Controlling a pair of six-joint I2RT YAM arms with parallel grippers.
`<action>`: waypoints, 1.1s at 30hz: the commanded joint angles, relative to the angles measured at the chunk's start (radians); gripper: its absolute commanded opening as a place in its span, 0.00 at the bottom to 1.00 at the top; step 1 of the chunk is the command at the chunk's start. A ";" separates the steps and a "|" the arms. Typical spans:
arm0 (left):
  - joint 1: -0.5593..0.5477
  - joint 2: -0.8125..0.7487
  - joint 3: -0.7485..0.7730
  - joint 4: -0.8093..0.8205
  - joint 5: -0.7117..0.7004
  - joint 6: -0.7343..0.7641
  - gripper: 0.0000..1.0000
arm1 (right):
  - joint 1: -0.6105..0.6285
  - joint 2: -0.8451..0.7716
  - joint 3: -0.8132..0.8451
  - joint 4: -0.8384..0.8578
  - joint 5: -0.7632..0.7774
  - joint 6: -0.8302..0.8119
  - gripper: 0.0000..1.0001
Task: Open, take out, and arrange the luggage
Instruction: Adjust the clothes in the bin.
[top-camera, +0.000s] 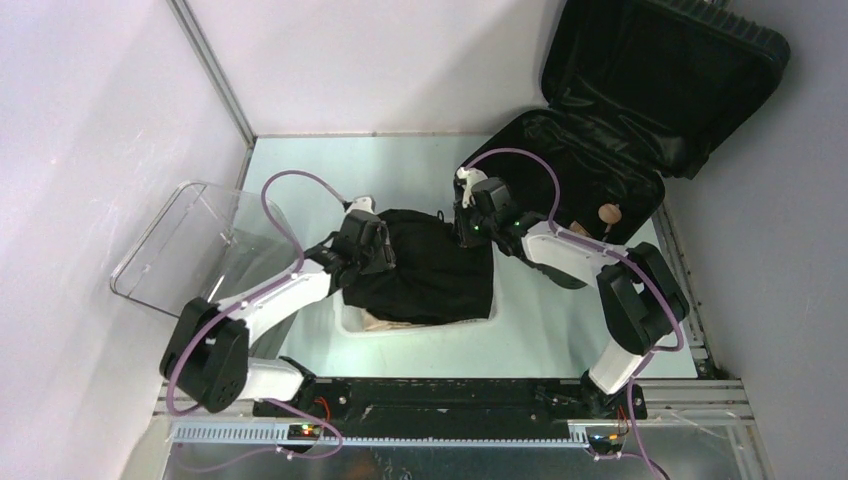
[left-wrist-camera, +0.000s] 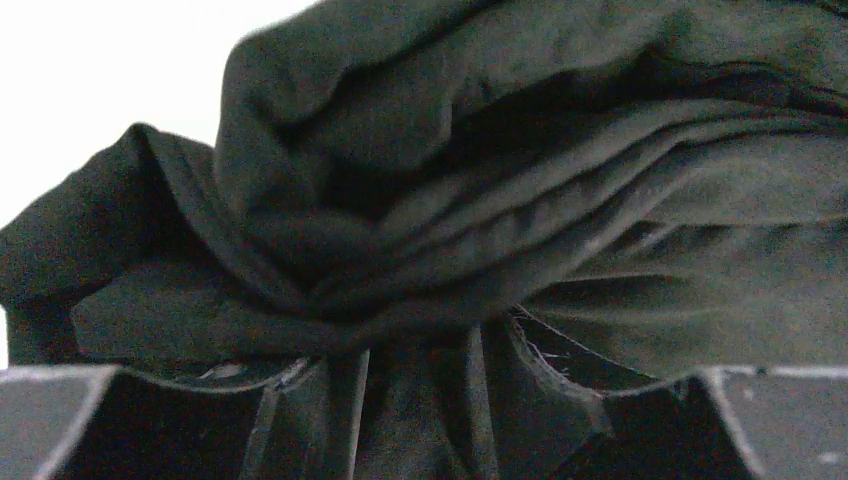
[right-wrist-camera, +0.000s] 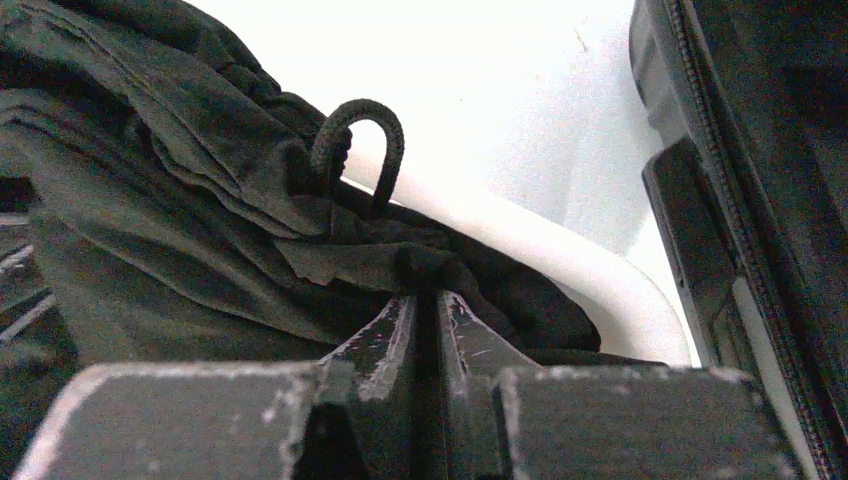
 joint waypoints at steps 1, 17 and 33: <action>0.003 0.094 -0.007 -0.022 -0.089 -0.041 0.51 | -0.009 0.046 -0.012 0.091 0.065 -0.108 0.15; -0.003 -0.113 0.238 -0.256 0.099 -0.009 0.61 | -0.003 -0.299 0.103 -0.275 -0.040 -0.058 0.21; -0.015 -0.229 -0.159 -0.051 0.286 -0.135 0.62 | 0.033 -0.234 -0.187 -0.170 -0.061 0.021 0.19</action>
